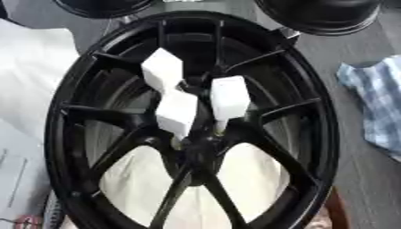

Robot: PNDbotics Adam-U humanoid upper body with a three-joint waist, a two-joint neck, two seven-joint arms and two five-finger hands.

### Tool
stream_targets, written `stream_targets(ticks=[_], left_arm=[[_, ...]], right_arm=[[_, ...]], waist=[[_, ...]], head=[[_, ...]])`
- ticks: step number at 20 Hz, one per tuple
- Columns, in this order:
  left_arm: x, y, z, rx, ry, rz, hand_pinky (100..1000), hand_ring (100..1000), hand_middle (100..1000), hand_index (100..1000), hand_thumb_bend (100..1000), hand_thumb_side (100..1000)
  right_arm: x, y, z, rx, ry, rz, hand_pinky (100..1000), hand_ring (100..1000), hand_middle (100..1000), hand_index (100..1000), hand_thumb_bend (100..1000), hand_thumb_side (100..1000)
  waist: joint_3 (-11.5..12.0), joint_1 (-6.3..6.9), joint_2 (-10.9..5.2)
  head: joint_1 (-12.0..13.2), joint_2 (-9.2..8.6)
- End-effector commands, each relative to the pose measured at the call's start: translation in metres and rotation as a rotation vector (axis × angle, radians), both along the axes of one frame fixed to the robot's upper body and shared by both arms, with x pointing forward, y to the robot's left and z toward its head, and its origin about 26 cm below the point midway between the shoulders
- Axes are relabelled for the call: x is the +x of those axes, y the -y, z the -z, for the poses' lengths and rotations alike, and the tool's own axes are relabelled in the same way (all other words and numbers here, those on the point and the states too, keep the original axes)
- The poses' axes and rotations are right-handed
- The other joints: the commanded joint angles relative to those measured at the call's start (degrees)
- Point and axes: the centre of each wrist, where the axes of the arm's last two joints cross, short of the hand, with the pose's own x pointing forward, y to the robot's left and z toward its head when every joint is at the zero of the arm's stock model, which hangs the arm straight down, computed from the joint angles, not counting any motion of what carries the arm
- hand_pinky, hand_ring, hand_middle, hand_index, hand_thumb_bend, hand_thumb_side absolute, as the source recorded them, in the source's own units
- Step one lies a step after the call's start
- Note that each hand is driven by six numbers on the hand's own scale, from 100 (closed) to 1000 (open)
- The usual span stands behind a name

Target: Pull the pin out of the wheel hub.

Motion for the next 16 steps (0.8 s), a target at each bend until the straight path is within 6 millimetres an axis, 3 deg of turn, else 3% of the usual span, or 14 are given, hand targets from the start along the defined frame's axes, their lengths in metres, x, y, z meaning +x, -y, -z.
stream_targets(ticks=[1,5,9,16], left_arm=[[-0.009,0.003,-0.037,0.206,-0.027,-0.015,803,727,601,802,110,483],[-0.014,0.011,-0.067,0.396,-0.105,0.006,813,748,629,816,142,490],[-0.018,0.025,-0.086,0.564,-0.212,0.028,825,777,691,844,206,480],[-0.017,0.054,-0.099,0.766,-0.338,0.083,838,800,735,862,266,461]], right_arm=[[-0.003,0.001,-0.011,-0.053,0.017,-0.001,902,788,617,708,100,529],[-0.003,0.002,-0.010,-0.062,0.011,0.004,902,788,616,708,100,529],[-0.004,0.002,-0.007,-0.068,-0.006,0.010,902,788,616,708,100,528],[-0.003,0.000,-0.006,-0.072,-0.018,0.008,902,789,616,707,100,529]], waist=[[0.00,0.22,-1.81],[-0.25,0.47,-1.77],[0.06,0.55,-1.78],[-0.43,0.89,-1.95]], head=[[-0.34,-0.35],[-0.18,0.06],[0.03,2.18],[0.61,3.43]])
